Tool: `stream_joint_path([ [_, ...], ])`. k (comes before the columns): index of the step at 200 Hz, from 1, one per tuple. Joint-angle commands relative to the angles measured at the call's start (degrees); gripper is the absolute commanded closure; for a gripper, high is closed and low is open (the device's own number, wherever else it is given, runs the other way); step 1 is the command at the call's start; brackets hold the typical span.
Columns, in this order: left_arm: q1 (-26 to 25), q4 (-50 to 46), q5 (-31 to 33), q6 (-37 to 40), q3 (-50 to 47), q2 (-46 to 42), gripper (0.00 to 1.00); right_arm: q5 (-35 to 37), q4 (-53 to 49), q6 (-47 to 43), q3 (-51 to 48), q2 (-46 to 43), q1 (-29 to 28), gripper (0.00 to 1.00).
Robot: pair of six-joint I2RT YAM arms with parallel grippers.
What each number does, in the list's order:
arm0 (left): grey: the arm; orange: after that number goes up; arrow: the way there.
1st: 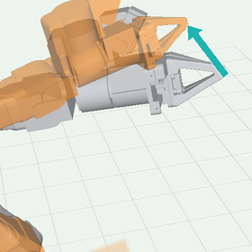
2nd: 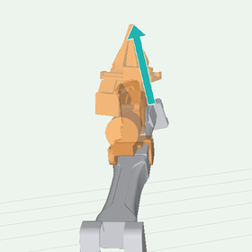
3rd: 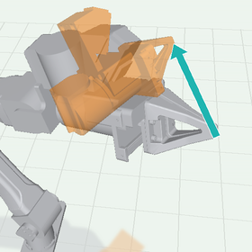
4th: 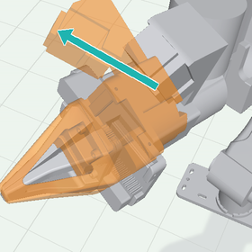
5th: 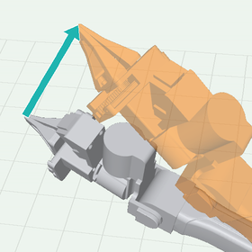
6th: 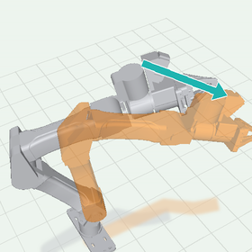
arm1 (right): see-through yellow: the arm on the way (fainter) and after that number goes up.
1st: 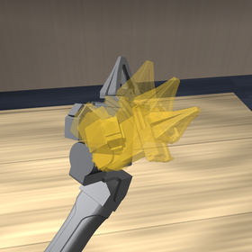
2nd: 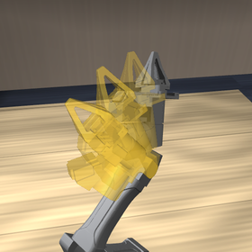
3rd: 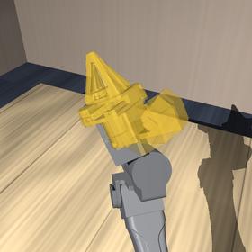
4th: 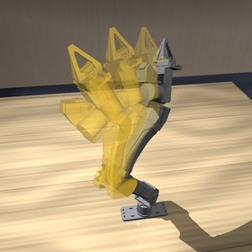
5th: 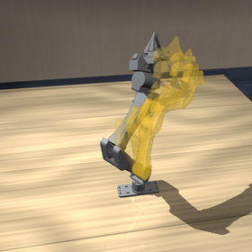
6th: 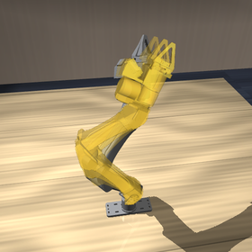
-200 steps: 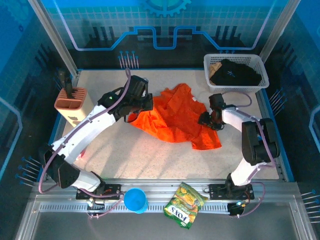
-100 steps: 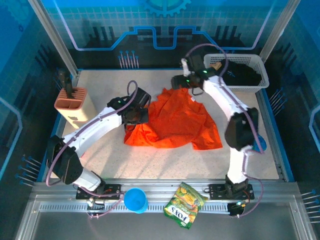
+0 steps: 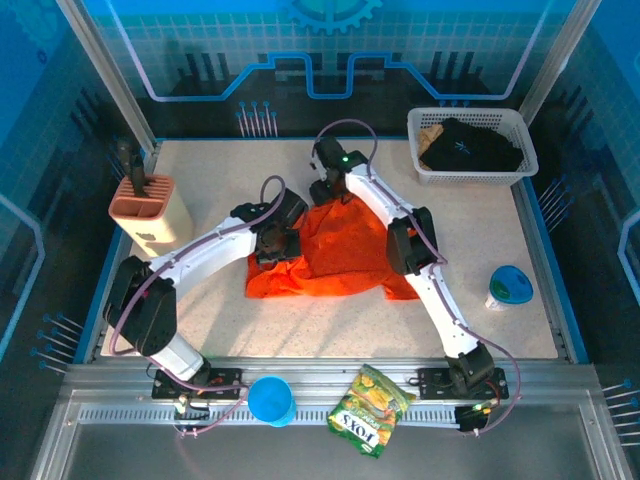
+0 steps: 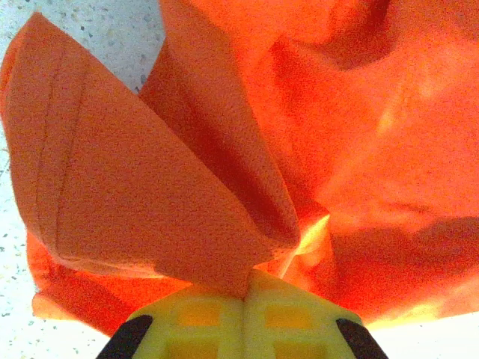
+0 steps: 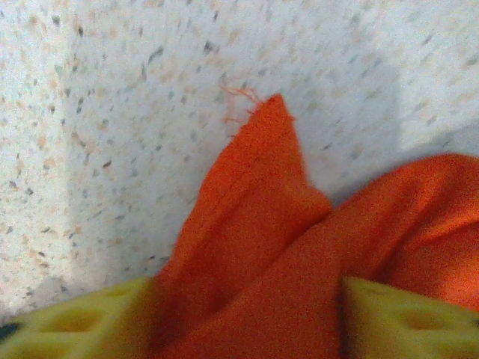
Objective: Fold and stack the t-shirts
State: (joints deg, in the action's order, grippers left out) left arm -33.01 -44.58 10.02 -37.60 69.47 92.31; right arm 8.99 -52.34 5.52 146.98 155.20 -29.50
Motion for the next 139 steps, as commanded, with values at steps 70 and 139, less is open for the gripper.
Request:
stream_joint_path([
  [70,8.5,3.9,1.2,3.2,9.2,9.1,1.0,-17.8,8.4,13.0,3.3,-15.1,7.2,1.0],
  [139,19.0,4.2,0.4,13.3,46.6,22.6,1.0,-37.7,37.0,30.5,-3.4,-21.6,14.2,1.0],
])
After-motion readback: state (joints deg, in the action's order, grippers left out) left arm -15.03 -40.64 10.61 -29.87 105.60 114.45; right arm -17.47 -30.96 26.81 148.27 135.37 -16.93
